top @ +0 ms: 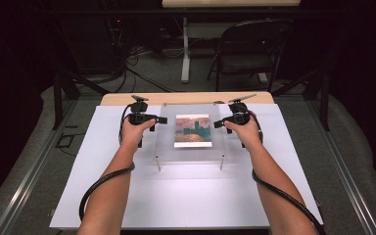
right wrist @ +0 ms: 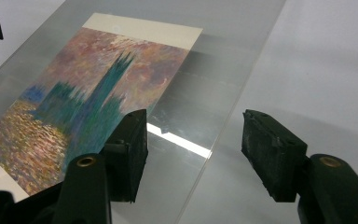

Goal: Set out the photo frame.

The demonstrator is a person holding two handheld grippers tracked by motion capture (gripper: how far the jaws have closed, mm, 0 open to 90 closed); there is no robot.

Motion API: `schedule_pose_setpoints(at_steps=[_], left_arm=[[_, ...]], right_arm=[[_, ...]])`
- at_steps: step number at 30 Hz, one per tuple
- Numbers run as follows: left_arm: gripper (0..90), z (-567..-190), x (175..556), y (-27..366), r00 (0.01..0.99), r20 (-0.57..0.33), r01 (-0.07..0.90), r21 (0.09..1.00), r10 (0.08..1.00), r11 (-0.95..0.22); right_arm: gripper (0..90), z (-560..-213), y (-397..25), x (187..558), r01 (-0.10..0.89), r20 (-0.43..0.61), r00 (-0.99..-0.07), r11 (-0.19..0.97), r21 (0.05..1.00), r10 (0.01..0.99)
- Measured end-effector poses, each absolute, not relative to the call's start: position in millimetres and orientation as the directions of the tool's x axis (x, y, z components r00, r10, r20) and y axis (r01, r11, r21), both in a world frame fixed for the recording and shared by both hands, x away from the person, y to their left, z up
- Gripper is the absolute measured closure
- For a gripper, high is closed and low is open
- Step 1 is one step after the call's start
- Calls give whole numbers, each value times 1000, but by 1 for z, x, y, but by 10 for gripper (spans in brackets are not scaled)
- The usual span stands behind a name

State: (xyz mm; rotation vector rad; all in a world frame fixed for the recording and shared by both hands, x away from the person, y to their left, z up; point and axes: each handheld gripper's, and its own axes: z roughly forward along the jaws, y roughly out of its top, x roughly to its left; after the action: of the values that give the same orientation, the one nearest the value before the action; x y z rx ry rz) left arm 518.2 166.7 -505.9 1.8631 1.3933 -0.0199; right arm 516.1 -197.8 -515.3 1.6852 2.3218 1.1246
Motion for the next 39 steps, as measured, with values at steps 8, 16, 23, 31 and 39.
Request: schedule_pose_setpoints(at_steps=[8, 16, 23, 31, 39], left_arm=[[377, -513, 518, 164, 395, -461, 824, 561, 795, -84], [367, -514, 519, 162, 386, -480, 836, 543, 788, -79], [361, -514, 518, 161, 385, -468, 834, 546, 795, -83], [355, -520, 518, 168, 360, -460, 852, 517, 812, -85], [354, -524, 520, 161, 361, -453, 864, 492, 815, -109]], right_arm=[[382, -520, -191, 517, 813, 372, -407, 144, 565, 835], [365, -523, -190, 518, 818, 375, -397, 139, 558, 838], [359, -526, -192, 517, 825, 403, -387, 117, 552, 830], [356, -526, -192, 518, 827, 406, -384, 114, 551, 829], [349, -527, -191, 518, 827, 409, -383, 111, 550, 828]])
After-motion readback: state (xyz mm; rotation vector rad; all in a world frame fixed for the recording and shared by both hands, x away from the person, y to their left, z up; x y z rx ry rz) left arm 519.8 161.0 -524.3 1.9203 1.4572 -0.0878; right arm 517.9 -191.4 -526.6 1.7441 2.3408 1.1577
